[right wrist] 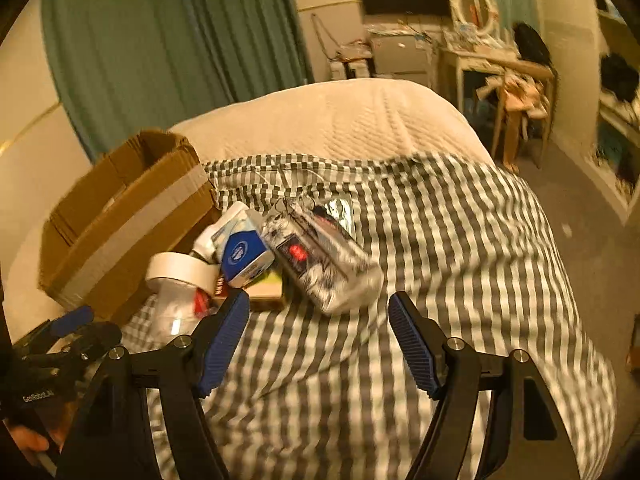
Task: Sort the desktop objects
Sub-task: 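Move both tools back over the pile of items, then grasp the clear cotton-swab jar with the left tool while the right tool grasps the floral packet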
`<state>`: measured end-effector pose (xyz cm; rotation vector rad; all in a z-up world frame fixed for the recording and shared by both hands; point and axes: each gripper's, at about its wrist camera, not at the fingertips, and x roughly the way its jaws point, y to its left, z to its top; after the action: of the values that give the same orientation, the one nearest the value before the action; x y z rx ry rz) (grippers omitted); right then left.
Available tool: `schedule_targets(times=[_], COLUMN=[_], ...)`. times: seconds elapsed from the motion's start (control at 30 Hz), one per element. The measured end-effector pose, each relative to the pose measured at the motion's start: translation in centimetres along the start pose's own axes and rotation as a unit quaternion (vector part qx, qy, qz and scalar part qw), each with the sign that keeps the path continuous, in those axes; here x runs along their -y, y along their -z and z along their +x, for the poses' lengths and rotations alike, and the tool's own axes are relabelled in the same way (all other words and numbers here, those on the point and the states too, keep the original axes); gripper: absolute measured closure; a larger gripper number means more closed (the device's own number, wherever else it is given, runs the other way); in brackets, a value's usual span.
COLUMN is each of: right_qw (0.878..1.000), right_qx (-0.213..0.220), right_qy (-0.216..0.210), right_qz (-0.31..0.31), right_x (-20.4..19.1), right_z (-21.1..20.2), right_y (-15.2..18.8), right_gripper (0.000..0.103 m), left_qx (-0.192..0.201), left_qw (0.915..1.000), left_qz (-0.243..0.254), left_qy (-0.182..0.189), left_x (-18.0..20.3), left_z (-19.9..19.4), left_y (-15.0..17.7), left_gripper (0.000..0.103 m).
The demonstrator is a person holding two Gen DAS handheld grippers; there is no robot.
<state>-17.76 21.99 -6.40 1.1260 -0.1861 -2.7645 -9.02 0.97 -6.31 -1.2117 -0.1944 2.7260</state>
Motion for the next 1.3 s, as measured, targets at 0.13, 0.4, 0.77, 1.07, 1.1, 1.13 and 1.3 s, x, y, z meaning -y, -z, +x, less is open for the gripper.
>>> schedule_targets(times=[0.13,0.4,0.77,1.07,1.1,1.13,1.3], right_qw=[0.998,0.994,0.993,0.997,0.997,0.997,0.997], right_qx=[-0.007,-0.026,-0.073,-0.062,-0.062,-0.06,-0.054], right_qy=[0.013,0.012,0.015,0.038,0.044,0.046,0.043], right_qz=[-0.067,-0.108,-0.088,-0.034,-0.024,-0.013,0.029], right_x=[-0.3,0.9,1.0,1.9,2.1,2.3,1.3], right_z=[3.4,9.8,9.9,3.2,2.4,2.0,-1.7], right_y=[0.3,0.6,1.1,2.8,2.9,2.9,5.0], right_gripper=[0.029,0.024,0.062,0.066,0.066,0.066,0.066], left_qx=[-0.025,-0.046,-0.081,-0.116,-0.125,-0.13,-0.124], left_qw=[0.9995,0.9989,0.9962,0.9924,0.9914,0.9908,0.9914], left_qz=[-0.017,-0.002,0.024,0.021,0.024,0.022,0.001], left_qy=[-0.008,-0.006,0.023,0.034,0.031,0.031,0.04], left_x=[-0.5,-1.0,0.0,1.1,1.4,1.2,0.6], left_z=[3.4,7.0,8.7,5.3,4.9,4.3,1.5], left_y=[0.0,0.1,0.2,0.3,0.5,0.8,1.2], left_gripper=[0.004,0.004,0.031,0.033,0.033,0.033,0.034])
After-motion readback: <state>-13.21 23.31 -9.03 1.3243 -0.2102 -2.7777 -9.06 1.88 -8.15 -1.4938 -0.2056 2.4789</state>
